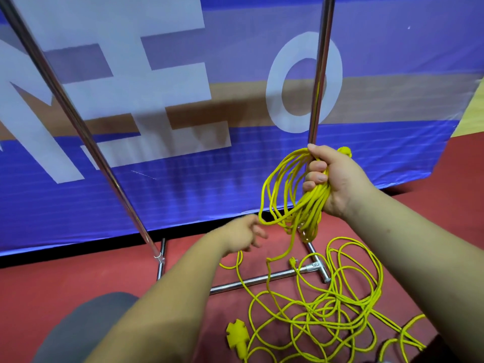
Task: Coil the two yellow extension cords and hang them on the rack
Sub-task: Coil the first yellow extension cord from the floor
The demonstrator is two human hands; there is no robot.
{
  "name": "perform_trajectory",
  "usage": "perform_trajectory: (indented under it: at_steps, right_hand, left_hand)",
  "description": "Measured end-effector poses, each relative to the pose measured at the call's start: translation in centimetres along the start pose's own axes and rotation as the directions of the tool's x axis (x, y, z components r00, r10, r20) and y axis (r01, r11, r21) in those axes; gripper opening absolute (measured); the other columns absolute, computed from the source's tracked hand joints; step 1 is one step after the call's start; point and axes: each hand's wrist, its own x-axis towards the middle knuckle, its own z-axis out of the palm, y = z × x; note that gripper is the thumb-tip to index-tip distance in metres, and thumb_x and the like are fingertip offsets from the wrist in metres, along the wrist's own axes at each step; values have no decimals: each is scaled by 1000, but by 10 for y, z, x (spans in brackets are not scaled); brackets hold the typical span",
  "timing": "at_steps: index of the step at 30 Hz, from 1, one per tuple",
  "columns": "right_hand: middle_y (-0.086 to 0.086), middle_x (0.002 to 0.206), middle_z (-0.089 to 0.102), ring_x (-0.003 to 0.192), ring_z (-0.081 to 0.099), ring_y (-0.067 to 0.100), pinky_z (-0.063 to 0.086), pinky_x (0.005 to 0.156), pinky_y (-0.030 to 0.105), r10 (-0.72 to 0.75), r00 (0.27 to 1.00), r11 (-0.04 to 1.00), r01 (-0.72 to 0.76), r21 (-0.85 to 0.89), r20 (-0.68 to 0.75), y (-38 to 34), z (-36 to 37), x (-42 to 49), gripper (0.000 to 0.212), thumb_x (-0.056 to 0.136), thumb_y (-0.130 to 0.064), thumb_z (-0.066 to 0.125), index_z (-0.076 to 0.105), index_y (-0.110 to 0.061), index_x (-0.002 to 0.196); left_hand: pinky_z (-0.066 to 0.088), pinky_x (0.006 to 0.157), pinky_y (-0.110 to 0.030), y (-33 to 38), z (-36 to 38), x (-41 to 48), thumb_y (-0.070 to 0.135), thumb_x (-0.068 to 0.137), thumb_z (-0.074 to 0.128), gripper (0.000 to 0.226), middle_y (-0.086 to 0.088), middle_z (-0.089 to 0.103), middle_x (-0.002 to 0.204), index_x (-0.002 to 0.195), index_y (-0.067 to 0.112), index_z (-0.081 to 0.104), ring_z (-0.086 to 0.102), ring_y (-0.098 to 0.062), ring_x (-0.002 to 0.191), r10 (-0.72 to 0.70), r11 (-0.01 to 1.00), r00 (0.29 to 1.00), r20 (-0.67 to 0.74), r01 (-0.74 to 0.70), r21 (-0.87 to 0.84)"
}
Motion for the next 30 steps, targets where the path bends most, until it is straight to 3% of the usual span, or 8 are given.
perform_trajectory:
  at_steps: [4,10,13,16,18,21,25,30]
  right_hand:
    - [-11,52,39,36,33,4,35,40,21,-5,1000,999,5,46,1,-7,-6,-2,32,103,-29,65,50,-24,75]
    - [-11,47,38,33,35,5,35,38,20,21,994,974,-45,222,110,-25,-7,-14,30,104,-30,62,51,-20,78]
    - [-12,45,39,33,36,4,35,39,18,17,989,970,-53,238,149,-31,-7,-20,29,105,-32,61,51,-19,80]
    - [-12,46,40,33,37,4,35,40,17,23,987,973,-59,223,159,-37,-8,-25,28,104,-33,61,51,-19,82]
    - [-12,46,41,33,38,4,35,40,16,25,986,971,-63,231,165,-42,-9,-27,29,104,-33,60,52,-18,81]
    - [-12,46,40,33,38,4,35,39,17,29,984,974,-68,216,177,-48,-12,-29,29,104,-34,60,54,-18,81]
    - [-12,48,36,34,34,4,33,40,17,13,987,998,-23,63,159,-53,-13,-31,30,105,-36,59,54,-22,78]
    - [-11,51,33,34,29,5,31,40,19,-51,996,976,64,-207,71,-47,-9,-30,38,105,-31,62,49,-27,69]
  left_hand:
    - [51,107,-37,-27,29,-2,-7,90,55,70,9,65,141,142,39,60,62,-18,123,-78,827,929,363,-143,544]
    - [48,100,-28,-46,73,-1,19,100,69,37,7,71,127,136,25,69,60,-12,109,-238,671,833,499,-230,705]
    - [44,87,-26,-43,87,-5,10,102,64,33,-2,70,135,134,16,71,59,-11,105,-230,652,822,521,-267,709]
    - [51,70,-28,-33,77,-6,-5,97,56,30,-5,81,97,112,11,76,72,-17,71,-255,649,893,370,-126,751]
    - [57,70,-31,-21,55,-3,11,92,73,5,-2,74,69,95,12,76,66,-18,56,-180,625,952,249,-85,776]
    - [63,73,-35,3,18,0,37,91,77,31,-5,76,68,85,7,72,68,-17,57,1,668,1000,28,-21,744]
    - [59,70,-32,35,-35,-9,40,91,78,34,-5,75,64,75,13,65,73,-12,57,121,882,946,-302,37,470]
    - [51,58,-31,76,-82,-39,54,90,74,45,1,73,66,79,12,62,71,-14,63,280,931,781,-558,-80,355]
